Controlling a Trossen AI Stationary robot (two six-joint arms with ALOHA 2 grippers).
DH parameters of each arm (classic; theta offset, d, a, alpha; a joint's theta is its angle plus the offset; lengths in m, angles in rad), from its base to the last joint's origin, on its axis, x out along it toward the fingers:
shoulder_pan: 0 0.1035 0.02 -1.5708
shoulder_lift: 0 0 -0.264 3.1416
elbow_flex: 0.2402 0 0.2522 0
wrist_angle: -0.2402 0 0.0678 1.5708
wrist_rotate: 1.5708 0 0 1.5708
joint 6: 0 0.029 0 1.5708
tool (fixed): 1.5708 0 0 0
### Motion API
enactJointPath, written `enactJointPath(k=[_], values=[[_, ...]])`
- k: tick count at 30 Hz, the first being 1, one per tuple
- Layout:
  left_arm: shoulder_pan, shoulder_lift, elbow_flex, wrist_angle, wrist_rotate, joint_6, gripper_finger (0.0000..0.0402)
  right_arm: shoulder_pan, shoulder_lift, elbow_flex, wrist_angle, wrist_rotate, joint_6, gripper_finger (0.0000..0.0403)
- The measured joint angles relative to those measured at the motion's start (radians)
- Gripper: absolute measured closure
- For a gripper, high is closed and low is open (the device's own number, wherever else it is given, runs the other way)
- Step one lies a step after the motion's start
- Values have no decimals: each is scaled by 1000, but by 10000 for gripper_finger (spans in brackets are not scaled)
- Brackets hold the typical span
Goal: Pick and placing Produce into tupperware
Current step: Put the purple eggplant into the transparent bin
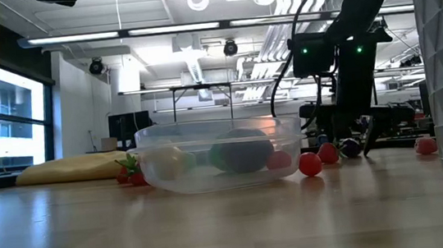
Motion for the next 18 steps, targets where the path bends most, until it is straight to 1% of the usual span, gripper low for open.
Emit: enactJointPath(k=[9, 18], values=[[0, 0, 0, 0, 0, 0, 350, 0, 0, 0, 0, -8, -7, 153], [0, 0, 0, 0, 0, 0, 350, 0, 0, 0, 1, -19, -8, 201]])
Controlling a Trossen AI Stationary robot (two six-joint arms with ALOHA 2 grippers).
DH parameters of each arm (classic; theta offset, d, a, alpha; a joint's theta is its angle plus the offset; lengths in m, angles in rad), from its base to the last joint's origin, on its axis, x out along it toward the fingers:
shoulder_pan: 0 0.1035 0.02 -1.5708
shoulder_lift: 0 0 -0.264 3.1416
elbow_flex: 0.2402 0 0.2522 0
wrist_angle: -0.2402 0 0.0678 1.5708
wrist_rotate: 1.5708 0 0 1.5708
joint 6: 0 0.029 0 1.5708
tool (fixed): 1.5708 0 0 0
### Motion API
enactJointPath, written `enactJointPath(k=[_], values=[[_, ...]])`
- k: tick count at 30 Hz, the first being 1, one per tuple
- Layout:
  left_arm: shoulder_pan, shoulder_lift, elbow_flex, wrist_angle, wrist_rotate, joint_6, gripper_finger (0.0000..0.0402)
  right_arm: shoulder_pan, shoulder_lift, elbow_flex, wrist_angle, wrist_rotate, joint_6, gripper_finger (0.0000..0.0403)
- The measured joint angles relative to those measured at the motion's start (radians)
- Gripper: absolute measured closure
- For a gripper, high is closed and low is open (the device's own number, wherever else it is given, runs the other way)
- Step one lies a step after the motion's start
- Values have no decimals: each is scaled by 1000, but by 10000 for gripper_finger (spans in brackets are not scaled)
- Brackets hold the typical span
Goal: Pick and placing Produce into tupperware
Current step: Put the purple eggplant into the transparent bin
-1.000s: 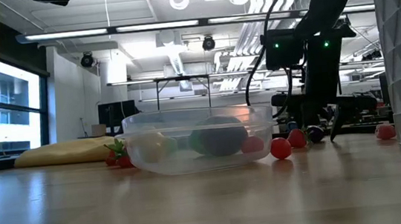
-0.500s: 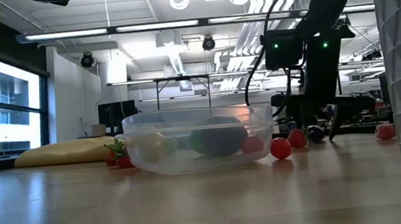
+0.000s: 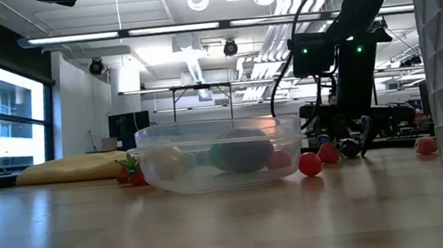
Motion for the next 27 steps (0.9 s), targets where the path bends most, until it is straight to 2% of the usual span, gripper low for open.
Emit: enactJointPath(k=[16, 27], values=[[0, 0, 0, 0, 0, 0, 350, 0, -1, 1, 8, -15, 0, 244], [0, 0, 0, 0, 0, 0, 350, 0, -1, 1, 10, -14, -12, 246]])
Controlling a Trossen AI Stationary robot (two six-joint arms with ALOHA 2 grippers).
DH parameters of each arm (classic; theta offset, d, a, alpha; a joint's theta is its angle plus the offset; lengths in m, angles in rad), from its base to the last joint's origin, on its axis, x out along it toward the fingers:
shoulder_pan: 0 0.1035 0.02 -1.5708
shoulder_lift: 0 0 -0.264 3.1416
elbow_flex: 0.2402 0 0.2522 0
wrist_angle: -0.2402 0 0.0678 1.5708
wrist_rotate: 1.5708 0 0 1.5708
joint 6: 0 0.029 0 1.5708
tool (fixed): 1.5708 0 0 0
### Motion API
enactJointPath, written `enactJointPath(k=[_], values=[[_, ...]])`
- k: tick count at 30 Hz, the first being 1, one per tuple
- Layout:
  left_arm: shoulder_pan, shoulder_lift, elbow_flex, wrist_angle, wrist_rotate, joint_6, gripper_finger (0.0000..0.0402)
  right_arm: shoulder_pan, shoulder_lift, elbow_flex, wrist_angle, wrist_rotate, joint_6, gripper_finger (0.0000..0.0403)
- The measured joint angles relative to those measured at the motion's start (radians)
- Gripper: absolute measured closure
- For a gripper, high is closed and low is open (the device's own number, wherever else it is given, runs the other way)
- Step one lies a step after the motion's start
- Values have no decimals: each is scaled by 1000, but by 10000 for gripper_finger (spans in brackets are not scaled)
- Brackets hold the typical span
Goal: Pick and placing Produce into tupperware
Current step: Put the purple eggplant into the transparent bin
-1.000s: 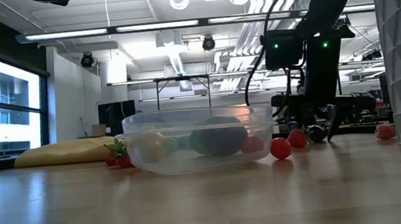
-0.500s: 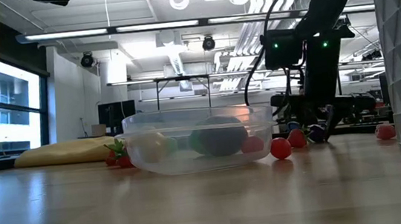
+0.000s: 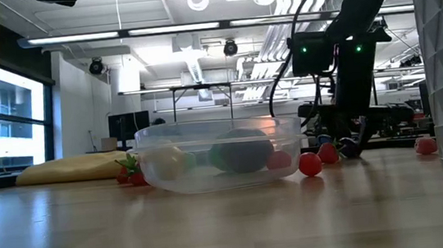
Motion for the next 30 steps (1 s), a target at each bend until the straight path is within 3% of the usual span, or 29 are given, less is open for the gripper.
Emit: enactJointPath(k=[11, 30], values=[[0, 0, 0, 0, 0, 0, 350, 0, 0, 0, 12, -1, -166, 246], [0, 0, 0, 0, 0, 0, 350, 0, 0, 0, 33, -8, -615, 246]])
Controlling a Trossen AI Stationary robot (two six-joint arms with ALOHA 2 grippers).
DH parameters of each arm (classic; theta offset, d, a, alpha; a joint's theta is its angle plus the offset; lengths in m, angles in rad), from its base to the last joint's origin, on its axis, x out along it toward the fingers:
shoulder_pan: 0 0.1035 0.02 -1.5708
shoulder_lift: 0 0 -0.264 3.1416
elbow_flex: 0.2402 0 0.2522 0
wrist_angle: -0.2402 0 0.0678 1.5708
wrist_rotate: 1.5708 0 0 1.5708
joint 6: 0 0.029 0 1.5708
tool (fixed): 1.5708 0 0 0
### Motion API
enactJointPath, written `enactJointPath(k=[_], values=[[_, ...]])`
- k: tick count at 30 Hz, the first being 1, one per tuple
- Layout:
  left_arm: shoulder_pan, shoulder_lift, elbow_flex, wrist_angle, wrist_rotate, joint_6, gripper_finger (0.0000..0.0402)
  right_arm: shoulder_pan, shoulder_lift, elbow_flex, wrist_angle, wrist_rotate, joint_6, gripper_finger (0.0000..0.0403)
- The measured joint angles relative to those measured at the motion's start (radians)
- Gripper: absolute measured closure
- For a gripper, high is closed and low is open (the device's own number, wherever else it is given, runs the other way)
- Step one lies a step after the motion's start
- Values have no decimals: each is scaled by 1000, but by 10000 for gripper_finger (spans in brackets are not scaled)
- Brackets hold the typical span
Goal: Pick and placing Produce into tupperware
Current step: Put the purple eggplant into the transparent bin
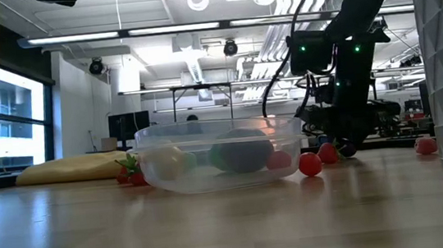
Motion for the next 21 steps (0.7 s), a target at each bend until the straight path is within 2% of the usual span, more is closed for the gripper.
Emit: enactJointPath(k=[8, 21], values=[[0, 0, 0, 0, 0, 0, 350, 0, 0, 0, 0, -7, -172, 246], [0, 0, 0, 0, 0, 0, 350, 1, -32, 24, -1, 2, -260, 246]])
